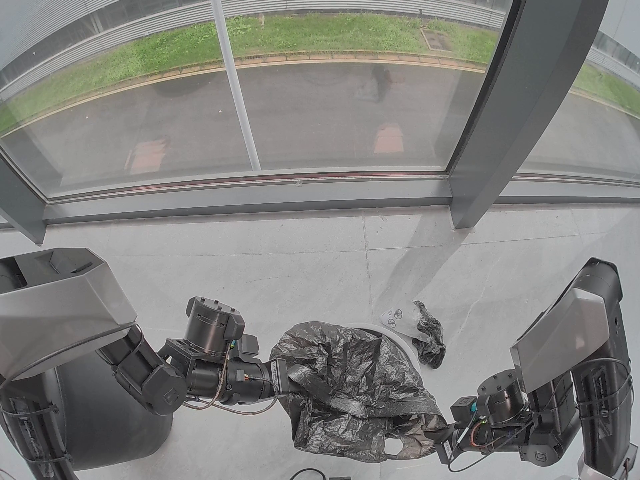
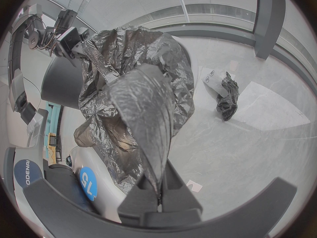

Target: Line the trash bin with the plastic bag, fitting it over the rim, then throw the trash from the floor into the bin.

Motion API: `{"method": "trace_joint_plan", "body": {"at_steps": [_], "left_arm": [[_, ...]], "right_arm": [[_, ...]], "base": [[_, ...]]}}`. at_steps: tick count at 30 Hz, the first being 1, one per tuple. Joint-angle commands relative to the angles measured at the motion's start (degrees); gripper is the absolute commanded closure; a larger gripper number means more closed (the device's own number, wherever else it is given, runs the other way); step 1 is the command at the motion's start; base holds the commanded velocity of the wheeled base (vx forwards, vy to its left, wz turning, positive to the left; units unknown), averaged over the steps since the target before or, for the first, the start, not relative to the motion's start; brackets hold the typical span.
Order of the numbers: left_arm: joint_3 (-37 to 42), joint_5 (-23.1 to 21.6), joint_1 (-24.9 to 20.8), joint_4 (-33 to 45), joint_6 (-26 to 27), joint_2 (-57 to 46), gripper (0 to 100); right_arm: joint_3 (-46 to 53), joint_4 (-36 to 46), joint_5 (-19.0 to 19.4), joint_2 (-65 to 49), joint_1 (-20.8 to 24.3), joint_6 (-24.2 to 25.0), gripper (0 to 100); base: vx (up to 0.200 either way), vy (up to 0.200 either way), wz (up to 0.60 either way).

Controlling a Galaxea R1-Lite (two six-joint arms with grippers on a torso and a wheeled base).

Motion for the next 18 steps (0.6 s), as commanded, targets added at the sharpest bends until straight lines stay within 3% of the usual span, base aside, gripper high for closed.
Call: {"method": "trace_joint_plan", "body": {"at_steps": [1, 11, 12, 18], "left_arm": [[-0.2, 0.1, -0.1, 0.0, 0.0, 0.7, 100], [0.0, 0.1, -0.1, -0.1, 0.0, 0.7, 100], [0.0, 0.1, -0.1, -0.1, 0.0, 0.7, 100], [0.1, 0.1, -0.1, -0.1, 0.1, 0.6, 100]], "right_arm": [[-0.4, -1.0, 0.0, 1.2, -0.3, 0.1, 100], [-1.5, -1.0, -1.7, -0.8, -0.3, 0.2, 100], [-1.4, -1.0, -1.9, -0.9, -0.4, 0.2, 0], [-0.2, -1.0, -2.1, -2.8, -0.4, 0.4, 0]], "base": [[0.000, 0.000, 0.00], [0.000, 0.000, 0.00], [0.000, 0.000, 0.00], [0.000, 0.000, 0.00]]}}
